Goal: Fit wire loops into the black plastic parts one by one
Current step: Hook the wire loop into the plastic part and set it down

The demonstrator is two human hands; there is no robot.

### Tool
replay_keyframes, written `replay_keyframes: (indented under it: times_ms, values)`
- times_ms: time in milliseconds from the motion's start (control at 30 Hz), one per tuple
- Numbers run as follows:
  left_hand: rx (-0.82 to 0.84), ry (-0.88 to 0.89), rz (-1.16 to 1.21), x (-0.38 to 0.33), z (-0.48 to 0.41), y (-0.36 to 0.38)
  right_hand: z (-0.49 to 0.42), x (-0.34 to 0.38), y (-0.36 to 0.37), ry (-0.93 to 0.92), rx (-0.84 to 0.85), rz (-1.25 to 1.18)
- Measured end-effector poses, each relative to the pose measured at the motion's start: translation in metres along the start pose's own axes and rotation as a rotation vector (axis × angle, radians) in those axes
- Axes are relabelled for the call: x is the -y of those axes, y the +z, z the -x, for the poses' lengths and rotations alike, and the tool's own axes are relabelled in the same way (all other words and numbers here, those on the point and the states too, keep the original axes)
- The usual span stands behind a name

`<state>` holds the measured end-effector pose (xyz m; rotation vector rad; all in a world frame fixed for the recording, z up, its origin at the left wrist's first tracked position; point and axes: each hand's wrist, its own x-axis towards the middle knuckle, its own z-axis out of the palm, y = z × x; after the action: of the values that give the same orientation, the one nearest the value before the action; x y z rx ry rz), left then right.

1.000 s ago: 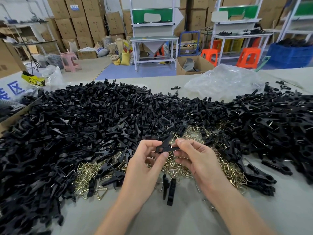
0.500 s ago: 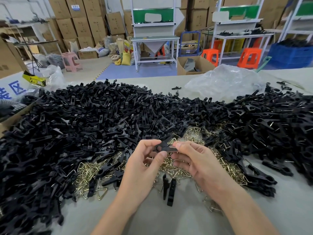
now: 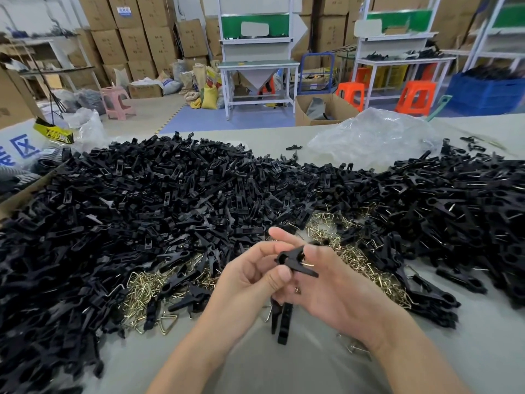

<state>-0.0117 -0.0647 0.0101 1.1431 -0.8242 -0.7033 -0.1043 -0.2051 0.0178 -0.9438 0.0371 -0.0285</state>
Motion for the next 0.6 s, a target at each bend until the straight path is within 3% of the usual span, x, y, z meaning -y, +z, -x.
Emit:
replay_keyframes:
  times_ms: [100, 233, 467, 600]
  values:
    - [0.018, 0.0, -0.144, 0.003, 0.002, 0.003, 0.002, 0.0, 0.001, -0.007, 0.036, 0.075]
    - [-0.037, 0.226, -0.799, 0.023, 0.006, 0.016, 0.002, 0.005, 0.004, -0.018, 0.048, -0.011]
    - [-0.109, 0.363, -0.913, 0.027, 0.007, 0.021, -0.002, 0.001, 0.004, -0.093, -0.044, 0.191]
    - [-0.238, 0.472, -1.174, 0.027, 0.004, 0.004, -0.008, -0.006, 0.003, -0.075, -0.158, 0.17]
